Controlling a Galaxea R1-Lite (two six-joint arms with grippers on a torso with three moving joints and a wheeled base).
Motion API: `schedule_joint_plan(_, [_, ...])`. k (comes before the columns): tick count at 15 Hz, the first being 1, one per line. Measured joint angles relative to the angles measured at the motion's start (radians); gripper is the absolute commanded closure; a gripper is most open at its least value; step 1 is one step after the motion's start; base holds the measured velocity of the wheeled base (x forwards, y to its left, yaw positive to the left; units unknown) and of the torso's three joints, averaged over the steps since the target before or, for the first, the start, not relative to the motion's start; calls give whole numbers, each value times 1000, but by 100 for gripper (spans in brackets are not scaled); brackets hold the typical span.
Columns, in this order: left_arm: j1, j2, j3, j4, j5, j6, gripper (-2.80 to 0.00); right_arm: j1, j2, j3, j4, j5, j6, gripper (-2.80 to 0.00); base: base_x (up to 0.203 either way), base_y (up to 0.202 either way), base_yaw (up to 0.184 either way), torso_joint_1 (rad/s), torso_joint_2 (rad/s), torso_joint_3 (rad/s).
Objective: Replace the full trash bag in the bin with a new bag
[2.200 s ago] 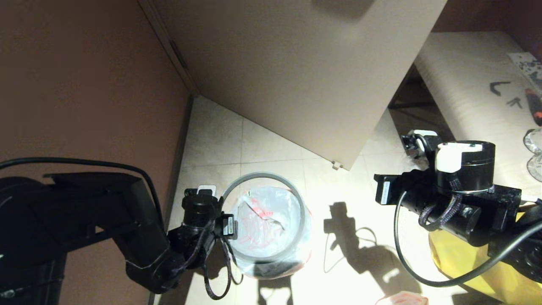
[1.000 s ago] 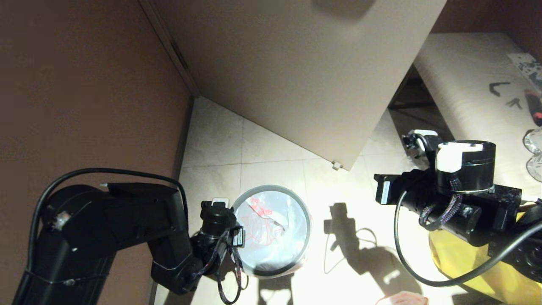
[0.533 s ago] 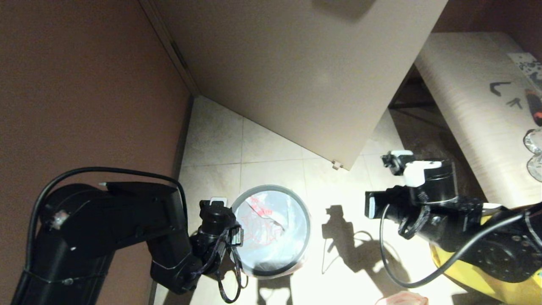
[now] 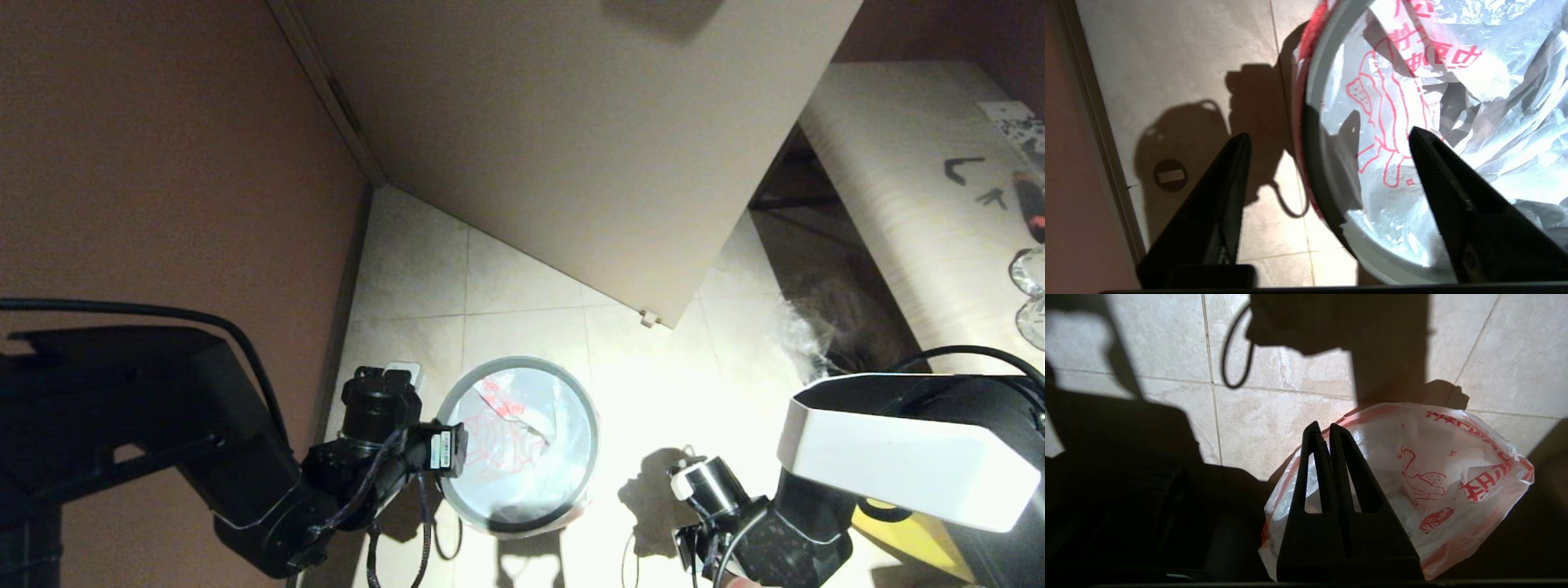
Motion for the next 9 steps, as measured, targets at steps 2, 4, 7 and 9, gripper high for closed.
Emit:
schedule_joint_plan(2, [-2,-5,1,3,-11,-11,-280,4,-80,-2,0,3,9,0,0,0,0,0,0,0])
schedule_joint_plan(4, [-8,0,4,2,-35,-34,0,9,-279,-6,0,6,18,0,0,0,0,0,0,0])
schedule_joint_plan(7, [-3,-4,21,-10,-183,-51,0,10,-580,-11,1,9,29,0,0,0,0,0,0,0])
schedule_joint_plan(9, [20,-10,30,-64,-335,-98,0,10,-689,-13,2,11,36,0,0,0,0,0,0,0])
